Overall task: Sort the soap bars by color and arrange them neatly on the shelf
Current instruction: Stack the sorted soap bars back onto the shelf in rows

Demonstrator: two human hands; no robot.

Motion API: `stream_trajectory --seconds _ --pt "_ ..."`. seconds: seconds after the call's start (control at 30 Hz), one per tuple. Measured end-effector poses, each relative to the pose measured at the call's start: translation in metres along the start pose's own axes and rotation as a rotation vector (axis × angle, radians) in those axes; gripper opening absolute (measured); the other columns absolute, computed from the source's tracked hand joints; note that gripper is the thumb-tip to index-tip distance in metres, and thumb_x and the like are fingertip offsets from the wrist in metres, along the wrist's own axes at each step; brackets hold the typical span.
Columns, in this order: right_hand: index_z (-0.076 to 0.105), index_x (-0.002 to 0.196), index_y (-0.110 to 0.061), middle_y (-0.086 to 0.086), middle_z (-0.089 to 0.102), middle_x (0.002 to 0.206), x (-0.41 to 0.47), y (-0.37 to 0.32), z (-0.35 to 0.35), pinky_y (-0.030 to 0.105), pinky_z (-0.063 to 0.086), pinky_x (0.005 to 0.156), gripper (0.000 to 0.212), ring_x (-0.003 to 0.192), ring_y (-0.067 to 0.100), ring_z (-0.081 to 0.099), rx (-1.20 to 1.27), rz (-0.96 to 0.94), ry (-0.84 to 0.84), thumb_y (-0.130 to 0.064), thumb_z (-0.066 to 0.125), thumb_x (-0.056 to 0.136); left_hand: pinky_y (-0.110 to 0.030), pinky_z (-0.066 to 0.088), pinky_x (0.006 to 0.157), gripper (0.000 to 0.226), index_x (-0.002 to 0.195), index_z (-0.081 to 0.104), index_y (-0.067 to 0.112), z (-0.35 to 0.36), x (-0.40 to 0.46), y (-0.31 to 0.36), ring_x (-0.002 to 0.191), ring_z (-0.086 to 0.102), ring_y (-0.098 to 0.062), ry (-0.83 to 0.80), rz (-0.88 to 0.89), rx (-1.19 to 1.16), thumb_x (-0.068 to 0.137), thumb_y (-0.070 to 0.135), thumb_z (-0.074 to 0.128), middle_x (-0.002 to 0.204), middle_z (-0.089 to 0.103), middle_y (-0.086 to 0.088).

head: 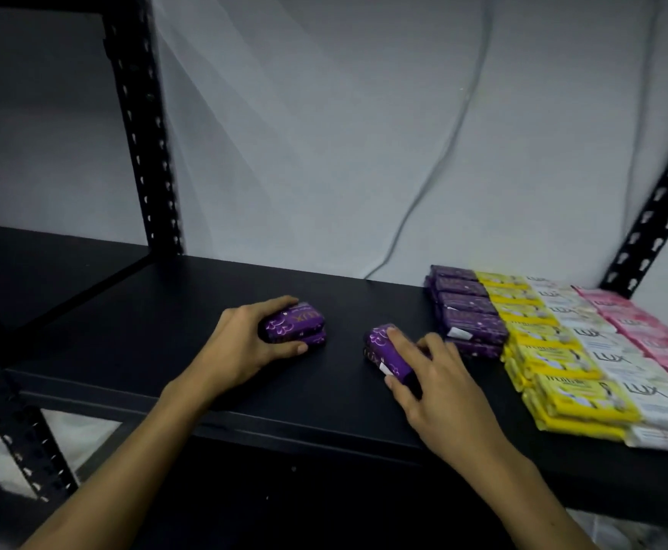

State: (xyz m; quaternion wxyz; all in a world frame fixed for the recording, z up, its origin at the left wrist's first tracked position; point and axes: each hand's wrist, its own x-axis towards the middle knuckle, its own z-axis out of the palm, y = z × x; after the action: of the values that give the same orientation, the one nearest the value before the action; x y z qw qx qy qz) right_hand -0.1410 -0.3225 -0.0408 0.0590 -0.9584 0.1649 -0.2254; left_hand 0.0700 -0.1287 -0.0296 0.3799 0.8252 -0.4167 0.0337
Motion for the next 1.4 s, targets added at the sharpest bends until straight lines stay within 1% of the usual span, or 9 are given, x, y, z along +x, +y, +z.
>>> stream_trajectory --seconds 0.17,0.33,0.47,0.7,0.87,1.0,1.13,1.33,1.4 --pt "0.016 0.156 -0.039 -0.004 0.035 0.131 -0.020 0.019 -0.020 0.032 0.046 0.098 0.081 0.128 0.019 0.036 0.036 0.090 -0.080 -0.060 0.057 0.089 -0.024 0.049 0.092 0.076 0.136 0.053 0.034 0.027 -0.008 0.037 0.105 0.060 -0.007 0.031 0.038 0.094 0.071 0.060 0.080 0.118 0.063 0.011" --pt "0.014 0.149 -0.044 -0.016 0.037 0.141 -0.031 0.035 -0.074 0.027 0.041 0.101 0.101 0.119 0.003 0.046 0.240 0.120 -0.238 -0.057 0.079 0.073 -0.023 0.050 0.089 0.101 0.146 0.035 0.039 -0.007 0.000 0.054 0.098 0.064 -0.005 -0.340 -0.112 -0.002 0.061 0.081 0.068 0.119 0.057 0.016" --pt "0.027 0.138 -0.049 -0.028 0.034 0.128 -0.008 0.044 -0.111 0.019 0.037 0.088 0.087 0.105 -0.004 0.044 0.212 0.008 -0.374 -0.042 0.085 0.073 -0.029 0.059 0.076 0.063 0.143 0.042 0.031 -0.032 0.023 0.059 0.079 0.072 -0.015 -0.498 -0.115 -0.205 0.086 0.042 0.067 0.124 0.060 -0.002" --pt "0.046 0.120 -0.048 -0.013 0.047 0.140 0.049 0.054 -0.081 0.045 0.047 0.104 0.069 0.124 0.015 0.054 0.377 -0.179 -0.631 -0.037 0.090 0.067 -0.042 0.045 0.110 0.041 0.132 0.063 0.033 -0.007 0.051 0.046 0.126 0.058 -0.024 -0.676 -0.097 -0.336 0.093 0.020 0.069 0.131 0.066 0.004" --pt "0.048 0.117 -0.042 -0.012 0.055 0.118 0.033 0.046 -0.080 0.018 0.049 0.072 0.060 0.085 -0.005 0.059 0.333 -0.161 -0.568 -0.041 0.087 0.071 -0.028 0.053 0.088 0.032 0.123 0.067 0.031 -0.006 0.035 0.048 0.093 0.066 -0.010 -0.586 -0.076 -0.318 0.091 0.027 0.071 0.114 0.071 -0.002" --pt "0.040 0.122 -0.042 -0.011 0.047 0.121 0.000 0.036 -0.071 0.032 0.046 0.094 0.058 0.112 0.009 0.045 -0.047 -0.088 -0.331 -0.072 0.062 0.077 -0.029 0.055 0.084 0.029 0.112 0.063 0.037 0.007 0.001 0.055 0.089 0.067 -0.006 -0.313 -0.085 -0.189 0.088 0.055 0.064 0.100 0.070 0.010" --pt "0.037 0.136 -0.031 0.005 0.050 0.130 -0.025 0.014 -0.063 0.035 0.043 0.095 0.061 0.118 0.024 0.046 -0.335 0.043 -0.184 -0.072 0.035 0.091 -0.027 0.050 0.086 0.061 0.128 0.047 0.033 0.019 -0.025 0.061 0.095 0.060 -0.003 -0.159 -0.076 -0.029 0.085 0.075 0.037 0.109 0.061 0.008" --pt "0.003 0.158 -0.026 -0.001 -0.005 0.166 -0.030 0.026 -0.082 0.038 0.014 0.123 0.092 0.152 0.024 0.001 -0.316 -0.043 -0.320 -0.071 0.044 0.090 -0.027 0.045 0.104 0.075 0.139 0.037 0.063 -0.007 -0.023 0.047 0.116 0.055 0.001 -0.383 0.063 -0.072 0.074 0.061 0.074 0.131 0.049 0.022" --pt "0.014 0.158 -0.029 -0.004 0.009 0.166 -0.032 0.035 -0.078 0.036 0.018 0.121 0.081 0.152 0.019 0.010 -0.272 -0.169 -0.305 -0.060 0.051 0.093 -0.031 0.047 0.106 0.074 0.134 0.045 0.062 -0.002 -0.020 0.045 0.116 0.057 0.002 -0.408 0.104 -0.070 0.071 0.054 0.082 0.130 0.055 0.024"
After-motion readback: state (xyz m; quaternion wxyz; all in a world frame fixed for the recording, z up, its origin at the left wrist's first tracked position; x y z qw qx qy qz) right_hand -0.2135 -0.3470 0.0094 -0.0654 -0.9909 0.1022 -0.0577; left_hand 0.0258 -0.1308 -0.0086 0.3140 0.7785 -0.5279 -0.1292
